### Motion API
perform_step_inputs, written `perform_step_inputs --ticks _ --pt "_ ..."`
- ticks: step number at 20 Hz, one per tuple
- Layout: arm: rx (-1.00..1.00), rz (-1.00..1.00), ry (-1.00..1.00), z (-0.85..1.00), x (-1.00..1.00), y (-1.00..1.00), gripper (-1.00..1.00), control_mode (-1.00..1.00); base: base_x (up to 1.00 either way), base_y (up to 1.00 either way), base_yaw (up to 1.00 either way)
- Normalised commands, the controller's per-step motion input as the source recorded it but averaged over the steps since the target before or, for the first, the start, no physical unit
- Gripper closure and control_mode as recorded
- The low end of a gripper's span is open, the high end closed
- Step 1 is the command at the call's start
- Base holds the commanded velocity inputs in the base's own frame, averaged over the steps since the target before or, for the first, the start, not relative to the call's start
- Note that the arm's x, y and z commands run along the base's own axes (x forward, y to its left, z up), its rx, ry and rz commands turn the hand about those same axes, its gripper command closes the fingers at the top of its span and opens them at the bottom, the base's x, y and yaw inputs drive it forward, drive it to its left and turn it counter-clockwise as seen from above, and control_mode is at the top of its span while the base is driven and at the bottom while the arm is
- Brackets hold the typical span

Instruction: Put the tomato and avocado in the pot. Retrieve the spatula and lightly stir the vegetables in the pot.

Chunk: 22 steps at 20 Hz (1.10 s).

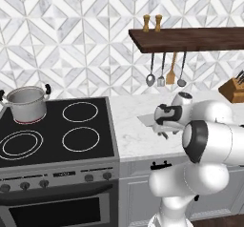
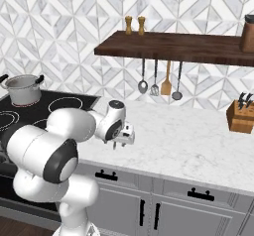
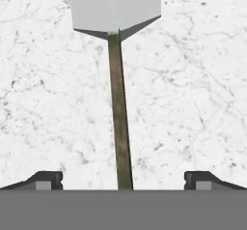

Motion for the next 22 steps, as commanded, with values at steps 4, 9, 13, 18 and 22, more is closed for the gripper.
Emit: perform_step_inputs --ticks 4,9,13,18,22 --pt "0.0 0.0 -0.01 -0.22 -0.02 0.0 -1.0 -1.0 0.0 0.0 0.0" --pt "0.01 0.0 0.0 -0.18 0.01 0.0 -1.0 -1.0 0.0 0.0 0.0" --pt "0.03 0.0 0.0 -0.09 0.01 0.0 -1.0 -1.0 0.0 0.0 0.0" --pt "0.0 0.0 0.0 -0.03 0.01 0.0 1.0 -1.0 0.0 0.0 0.0" --pt "0.0 0.0 0.0 0.0 0.0 0.0 1.0 -1.0 0.0 0.0 0.0"
